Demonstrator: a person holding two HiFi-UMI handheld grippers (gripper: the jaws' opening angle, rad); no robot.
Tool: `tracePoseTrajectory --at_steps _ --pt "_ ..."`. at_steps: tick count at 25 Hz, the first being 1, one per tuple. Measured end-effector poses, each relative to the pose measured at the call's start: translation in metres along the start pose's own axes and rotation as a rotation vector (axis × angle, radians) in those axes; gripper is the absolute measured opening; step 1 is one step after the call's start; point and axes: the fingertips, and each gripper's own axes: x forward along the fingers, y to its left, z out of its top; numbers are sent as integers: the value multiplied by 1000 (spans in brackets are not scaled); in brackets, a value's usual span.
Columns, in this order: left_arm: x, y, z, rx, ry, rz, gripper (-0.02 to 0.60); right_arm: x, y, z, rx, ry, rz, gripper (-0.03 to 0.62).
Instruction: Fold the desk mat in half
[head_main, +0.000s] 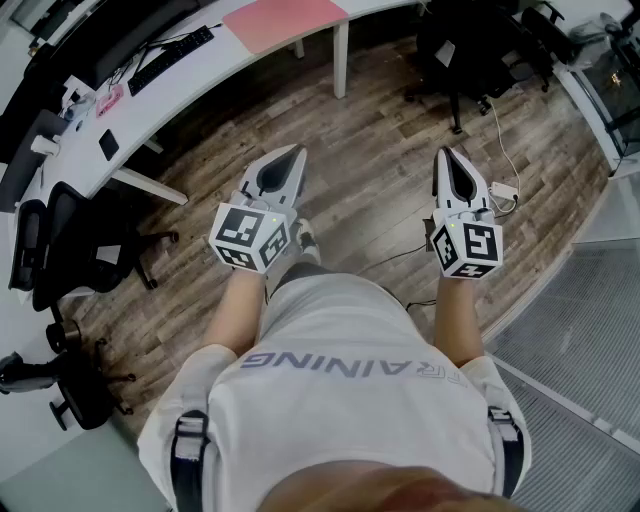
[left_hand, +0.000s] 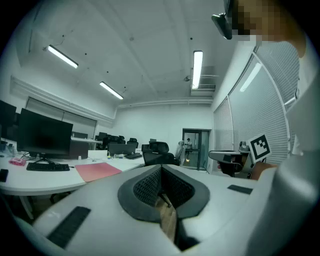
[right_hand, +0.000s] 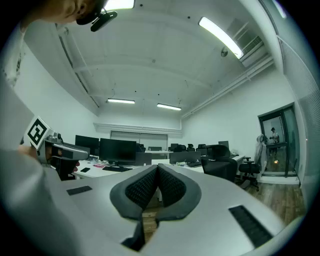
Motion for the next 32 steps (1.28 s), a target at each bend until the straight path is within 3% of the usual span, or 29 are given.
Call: tracePoseTrajectory --at_steps 14,20,25,32 --pt "7 -26 4 3 12 -53 28 -23 -17 -6 46 7 -49 23" --pt "6 -26 1 -14 15 -47 28 -14 -14 -16 87 35 -7 23" --pt "18 4 -2 -25 26 -46 28 24 1 -31 87 82 36 23" --pt "75 63 15 -33 7 -70 28 98 -5 -16 34 74 55 23"
